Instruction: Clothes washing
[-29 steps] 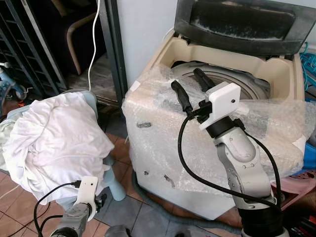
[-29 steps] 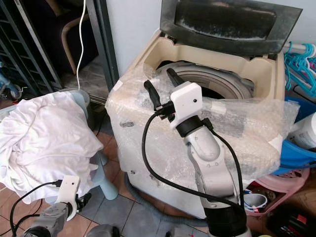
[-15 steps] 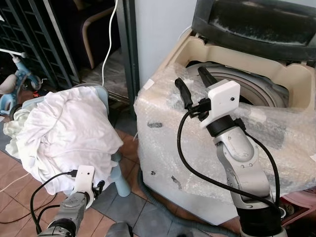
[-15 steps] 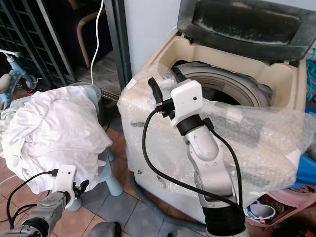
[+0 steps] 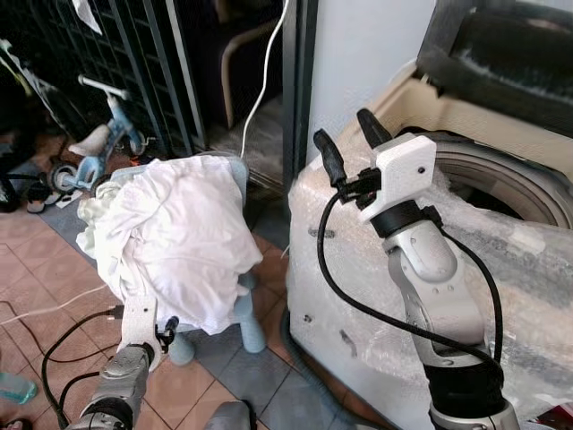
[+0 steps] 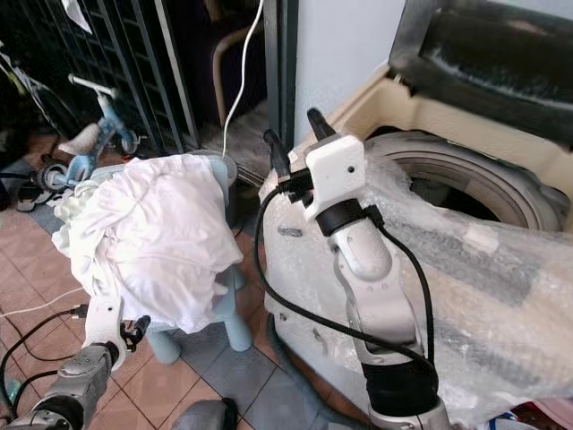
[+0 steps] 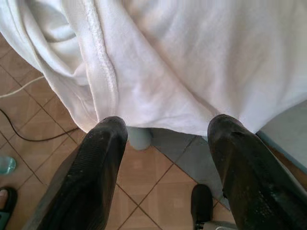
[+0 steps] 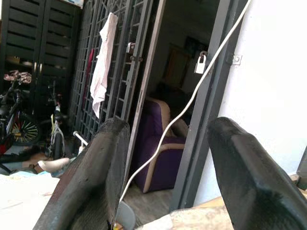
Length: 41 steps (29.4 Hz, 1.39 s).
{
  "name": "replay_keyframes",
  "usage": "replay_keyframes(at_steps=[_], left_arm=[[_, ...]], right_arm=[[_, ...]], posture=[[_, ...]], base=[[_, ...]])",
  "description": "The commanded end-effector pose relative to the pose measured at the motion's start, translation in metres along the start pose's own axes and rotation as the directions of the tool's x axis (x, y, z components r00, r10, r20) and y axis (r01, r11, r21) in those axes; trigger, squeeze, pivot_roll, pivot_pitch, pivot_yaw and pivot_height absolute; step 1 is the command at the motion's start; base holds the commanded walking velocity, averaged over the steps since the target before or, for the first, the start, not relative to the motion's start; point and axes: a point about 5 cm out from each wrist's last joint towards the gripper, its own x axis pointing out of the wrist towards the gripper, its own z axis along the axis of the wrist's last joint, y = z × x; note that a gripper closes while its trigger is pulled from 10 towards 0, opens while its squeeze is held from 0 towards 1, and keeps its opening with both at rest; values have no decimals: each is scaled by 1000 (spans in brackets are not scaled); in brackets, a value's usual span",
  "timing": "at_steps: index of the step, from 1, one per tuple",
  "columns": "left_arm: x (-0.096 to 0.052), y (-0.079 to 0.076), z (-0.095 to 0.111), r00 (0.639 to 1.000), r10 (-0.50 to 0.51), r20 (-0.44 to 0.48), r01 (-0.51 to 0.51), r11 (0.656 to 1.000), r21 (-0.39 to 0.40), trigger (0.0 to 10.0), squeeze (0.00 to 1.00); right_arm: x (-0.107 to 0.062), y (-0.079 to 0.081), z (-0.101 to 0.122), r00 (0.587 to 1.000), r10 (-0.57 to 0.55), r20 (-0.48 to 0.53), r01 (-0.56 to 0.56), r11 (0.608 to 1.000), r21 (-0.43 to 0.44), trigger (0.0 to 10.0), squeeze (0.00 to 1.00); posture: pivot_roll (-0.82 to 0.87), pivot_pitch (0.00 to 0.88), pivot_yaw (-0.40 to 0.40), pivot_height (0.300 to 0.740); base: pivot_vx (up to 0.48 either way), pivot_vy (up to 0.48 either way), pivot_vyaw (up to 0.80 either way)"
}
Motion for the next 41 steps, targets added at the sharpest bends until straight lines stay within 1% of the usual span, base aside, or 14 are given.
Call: replay_keyframes(at_steps=[1, 15, 19, 21, 22, 27, 30, 31, 32, 34, 36, 37, 39, 41], left_arm=[[1, -1, 3, 1000, -5, 11, 5, 1000, -11, 10000, 0], [0, -2, -5, 999, -3, -46, 3, 1000, -15, 10000, 0], [0, -1, -8, 998, 0, -69, 3, 999, 46, 10000, 0], [4, -4, 7, 1000, -3, -15, 4, 997, 71, 10000, 0], [7, -5, 22, 999, 1, 52, -4, 999, 52, 10000, 0], [10, -7, 46, 990, 1, 140, -2, 1000, 7, 10000, 0], [11, -22, 61, 982, -74, 176, 66, 997, 50, 10000, 0], [11, -28, 65, 977, -89, 194, 83, 996, 40, 10000, 0], [10, -44, 72, 968, -105, 230, 108, 994, -3, 10000, 0], [10, -52, 72, 965, -112, 237, 120, 993, -18, 10000, 0], [11, -62, 62, 970, -144, 193, 145, 989, 9, 10000, 0], [12, -61, 53, 979, -148, 141, 149, 989, 6, 10000, 0], [14, -47, 41, 995, -88, 41, 92, 988, -126, 10000, 0], [12, -42, 38, 997, -74, 16, 75, 982, -173, 10000, 0]], right_arm=[[1, 2, -3, 1000, 3, -14, -3, 1000, 19, 10000, 0], [6, 5, -4, 1000, 15, -10, -14, 999, 29, 10000, 0], [8, 10, -4, 999, 31, -4, -31, 999, 39, 10000, 0], [9, 13, -3, 999, 44, 3, -44, 998, 35, 10000, 0], [10, 13, -3, 999, 47, 5, -47, 998, 31, 10000, 0], [9, 10, -4, 999, 36, -1, -36, 999, 29, 10000, 0], [7, 9, -6, 1000, 26, -14, -26, 999, 31, 10000, 0], [6, 9, -7, 1000, 26, -18, -25, 999, 32, 10000, 0], [6, 10, -8, 999, 25, -20, -25, 999, 37, 10000, 0], [5, 11, -9, 999, 26, -21, -25, 999, 39, 10000, 0], [6, 12, -9, 999, 28, -21, -27, 999, 43, 10000, 0], [7, 13, -9, 999, 31, -19, -30, 999, 44, 10000, 0], [10, 14, -7, 999, 39, -9, -38, 998, 42, 10000, 0], [11, 12, -6, 999, 40, -5, -39, 998, 41, 10000, 0]], posture=[[-73, 0, 48, 740], [-75, 0, 51, 740], [-74, 0, 52, 740], [-72, 0, 55, 740], [-71, 0, 55, 740], [-67, 0, 54, 740], [-56, 0, 54, 740], [-55, 0, 53, 740], [-48, 0, 51, 740], [-44, 0, 50, 740], [-47, 0, 49, 740], [-51, 0, 48, 740], [-50, 0, 42, 740], [-43, 0, 42, 740]], base=[[0, 469, 0], [0, 476, 0], [0, 384, 0], [0, 289, 0], [0, 292, 0], [0, 0, 0], [0, 0, 0], [0, 0, 0], [0, 0, 0], [0, 0, 0], [0, 0, 0], [0, 0, 0], [0, 0, 0], [0, 0, 0]])
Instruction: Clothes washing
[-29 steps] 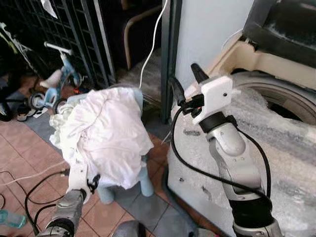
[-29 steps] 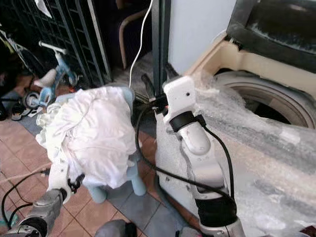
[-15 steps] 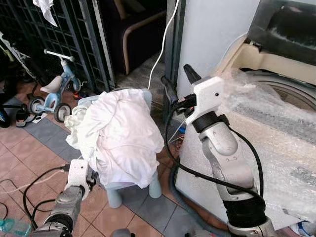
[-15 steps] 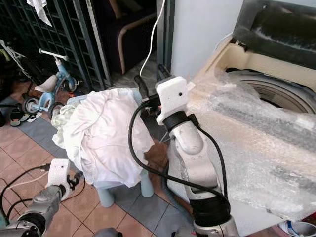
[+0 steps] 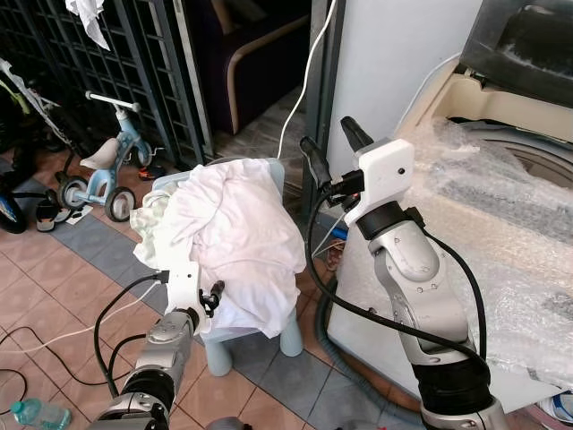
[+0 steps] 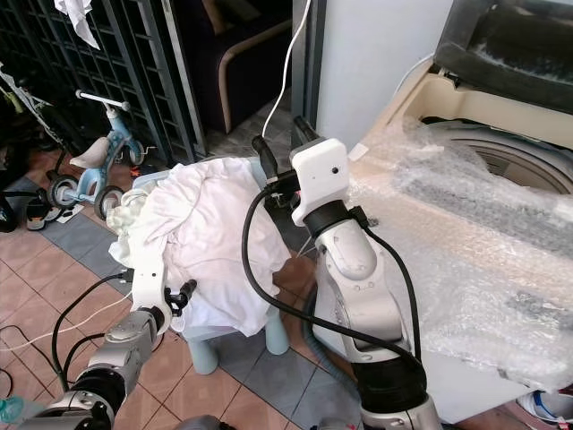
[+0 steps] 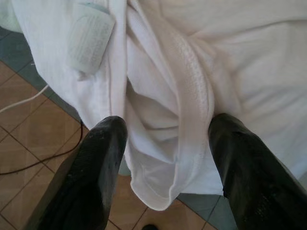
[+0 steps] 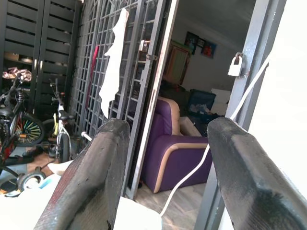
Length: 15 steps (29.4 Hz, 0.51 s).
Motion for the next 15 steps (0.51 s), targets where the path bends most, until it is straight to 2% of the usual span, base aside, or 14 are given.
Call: replay_keyframes(at_steps=[1, 2, 4, 6, 10, 13, 15], left_arm=[[-7, 11, -4, 999, 32, -18, -32, 999, 42, 10000, 0], [-7, 11, -4, 999, 32, -18, -32, 999, 42, 10000, 0], [-17, 6, -16, 1000, 17, -18, -16, 998, 66, 10000, 0], [-22, 5, -18, 1000, 19, -6, -19, 998, 64, 10000, 0], [-24, 6, -16, 999, 42, 13, -42, 998, 40, 10000, 0], [-22, 6, -17, 999, 34, -2, -34, 998, 46, 10000, 0], [-25, 6, -16, 999, 43, -9, -42, 998, 50, 10000, 0]], right_arm=[[5, 0, 1, 1000, 12, 7, -12, 1000, 0, 10000, 0], [5, 0, 1, 1000, 12, 7, -12, 1000, 0, 10000, 0], [6, -4, -1, 1000, 10, -3, -10, 1000, -13, 10000, 0], [6, -5, -1, 1000, 9, -9, -9, 1000, -17, 10000, 0], [4, -7, -4, 999, 9, -38, -10, 1000, -14, 10000, 0], [2, -4, -7, 998, 30, -54, -30, 999, -14, 10000, 0], [0, 1, -10, 996, 61, -65, -63, 998, -25, 10000, 0]], posture=[[-47, 0, 42, 740], [-47, 0, 42, 740], [-48, 0, 41, 740], [-51, 0, 37, 740], [-48, 0, 31, 740], [-50, 0, 32, 740], [-45, 0, 32, 740]], base=[[0, 0, 0], [0, 0, 0], [0, 0, 0], [0, 0, 0], [0, 0, 0], [0, 452, 0], [0, 480, 800]])
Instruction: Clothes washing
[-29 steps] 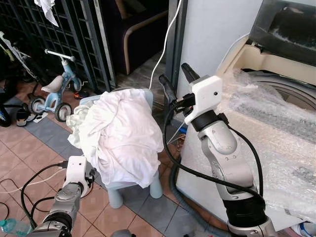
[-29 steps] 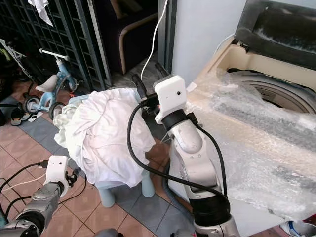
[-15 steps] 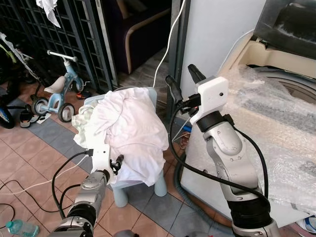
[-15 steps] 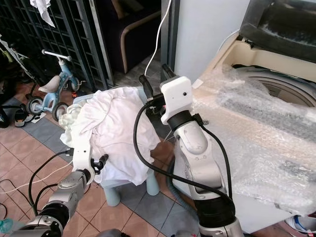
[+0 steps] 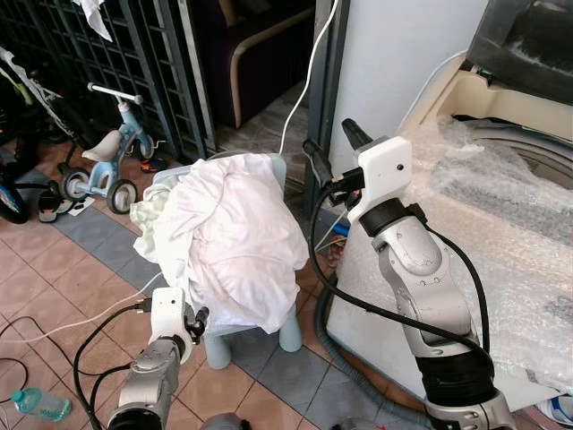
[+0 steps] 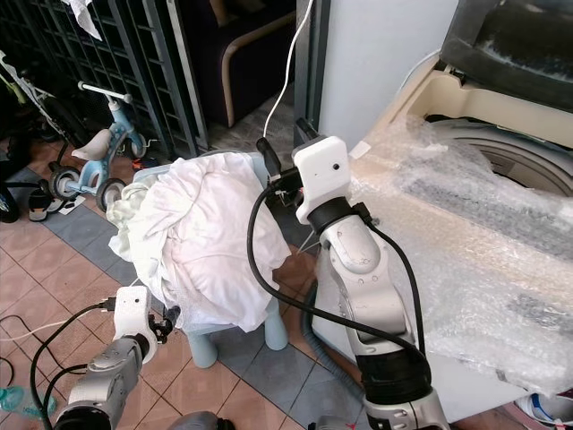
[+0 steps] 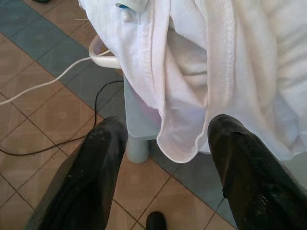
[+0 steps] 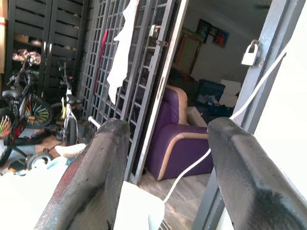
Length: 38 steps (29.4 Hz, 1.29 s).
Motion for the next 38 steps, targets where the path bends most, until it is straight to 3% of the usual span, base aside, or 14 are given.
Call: replay_keyframes(at_steps=[1, 6, 11, 15, 22, 28, 38], left_arm=[[-3, 8, -3, 999, 26, -23, -26, 1000, 5, 10000, 0], [-13, 11, 1, 997, 77, -20, -77, 997, 17, 10000, 0], [-20, 16, 5, 992, 122, 3, -122, 992, 25, 10000, 0], [-25, 15, 13, 992, 102, 67, -106, 993, 58, 10000, 0], [-32, 6, 18, 997, 6, 80, -12, 998, 69, 10000, 0], [-33, 2, 22, 992, -29, 119, 19, 996, 87, 10000, 0], [-33, -2, 22, 993, -58, 106, 48, 995, 92, 10000, 0]], right_arm=[[3, 11, 2, 999, 44, 5, -44, 999, 12, 10000, 0], [2, 13, -3, 999, 49, -15, -49, 998, 36, 10000, 0], [-2, 16, -23, 992, 35, -125, -30, 999, 45, 10000, 0], [-5, 16, -39, 976, 18, -215, -10, 999, 38, 10000, 0], [-12, 14, -60, 934, -22, -356, 37, 999, 36, 10000, 0], [-17, 18, -66, 925, -4, -379, 31, 997, 67, 10000, 0], [-19, 24, -69, 917, 19, -399, 14, 997, 79, 10000, 0]], posture=[[-45, 0, 32, 740], [-30, 9, 31, 740], [-5, 25, 33, 740], [3, 27, 34, 740], [7, 30, 35, 740], [4, 26, 36, 740], [0, 31, 40, 740]], base=[[0, 480, 800], [0, 480, 800], [0, 384, 432], [0, 0, 0], [0, 0, 0], [99, 0, -267], [384, 0, 0]])
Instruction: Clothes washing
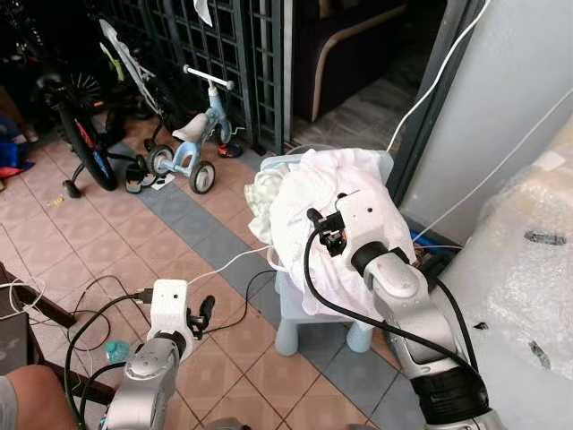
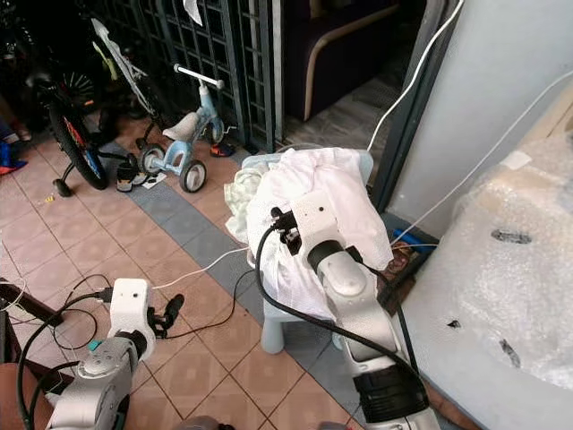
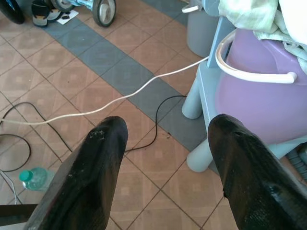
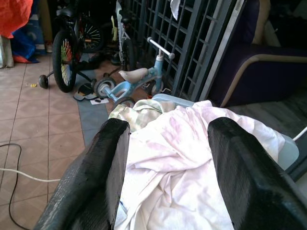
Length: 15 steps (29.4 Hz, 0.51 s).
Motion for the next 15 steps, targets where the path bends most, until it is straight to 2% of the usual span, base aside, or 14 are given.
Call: replay_keyframes(at_steps=[1, 10, 13, 15], left_arm=[[-1, 5, 2, 1000, 13, 3, -13, 1000, 4, 10000, 0], [-3, 3, 5, 1000, -6, 14, 5, 999, 34, 10000, 0], [-6, -2, 12, 998, -23, 52, 21, 999, 41, 10000, 0], [-9, -11, 19, 997, -41, 73, 34, 995, 92, 10000, 0]], right_arm=[[1, 4, -1, 1000, 21, -12, -21, 1000, 1, 10000, 0], [-1, 5, -18, 994, 19, -106, -22, 999, -26, 10000, 0], [-3, 4, -30, 986, 19, -168, -26, 999, -38, 10000, 0], [-6, 8, -45, 971, 47, -236, -53, 998, -19, 10000, 0]], posture=[[0, 31, 40, 740], [11, 39, 39, 740], [19, 45, 38, 740], [28, 54, 35, 740]], base=[[405, 0, 0], [403, 0, 0], [294, 0, 0], [0, 0, 0]])
